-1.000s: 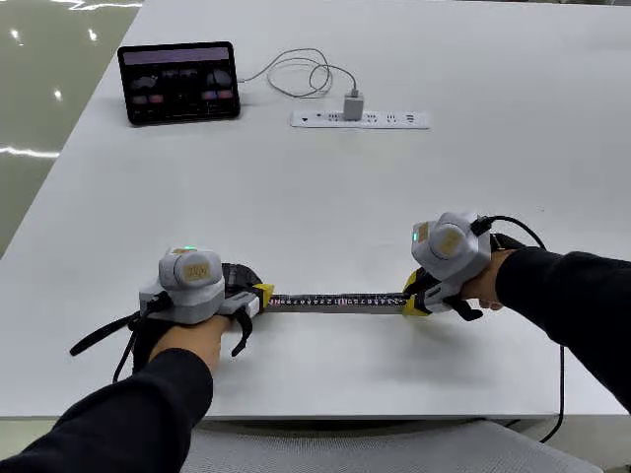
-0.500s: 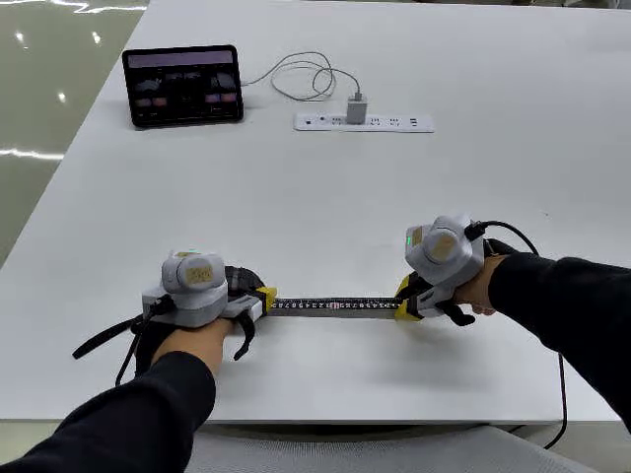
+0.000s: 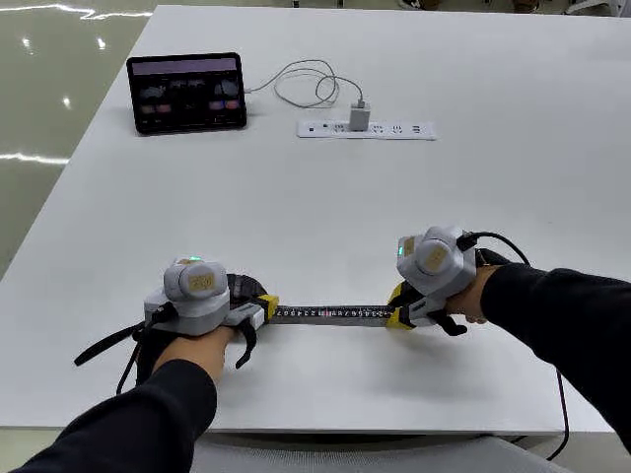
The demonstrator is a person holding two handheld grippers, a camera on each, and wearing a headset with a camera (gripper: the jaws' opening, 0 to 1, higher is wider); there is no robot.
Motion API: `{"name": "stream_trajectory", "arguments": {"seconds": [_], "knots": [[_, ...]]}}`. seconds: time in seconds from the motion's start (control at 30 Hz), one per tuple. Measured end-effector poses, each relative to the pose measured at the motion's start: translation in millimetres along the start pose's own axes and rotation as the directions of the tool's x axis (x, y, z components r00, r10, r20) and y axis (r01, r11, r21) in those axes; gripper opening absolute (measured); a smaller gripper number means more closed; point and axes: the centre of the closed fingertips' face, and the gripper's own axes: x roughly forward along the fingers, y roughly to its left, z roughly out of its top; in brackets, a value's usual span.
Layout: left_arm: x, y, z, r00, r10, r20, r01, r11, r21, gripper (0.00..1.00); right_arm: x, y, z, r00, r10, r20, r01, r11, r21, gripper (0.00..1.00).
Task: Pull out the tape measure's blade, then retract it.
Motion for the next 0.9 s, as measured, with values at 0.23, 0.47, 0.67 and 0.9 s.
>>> {"name": "stream_trajectory", "arguments": {"seconds": [0.23,0.47,0.67,0.9], "knots": [[-0.3,-0.1,0.2,1.0000,0.000,0.000,0.000,1.000,-0.001,0.62,2.5,0.3,4.7,1.0000,0.004,0.009,-0.004,1.000,0.005,0.11],[-0.1,-0.2,0.0,1.0000,0.000,-0.001,0.000,1.000,-0.003,0.62,5.4,1.7,9.4,0.9999,0.005,0.010,-0.005,1.000,-0.001,0.11],[0.0,-0.2,0.0,1.0000,0.001,-0.001,-0.001,1.000,-0.005,0.62,7.3,2.9,13.5,0.9999,0.006,0.016,-0.006,1.000,-0.002,0.11],[0.1,-0.3,0.0,1.0000,0.002,0.000,-0.002,1.000,-0.006,0.62,9.2,3.5,17.5,0.9998,0.006,0.021,-0.006,1.000,0.002,0.11]]}}
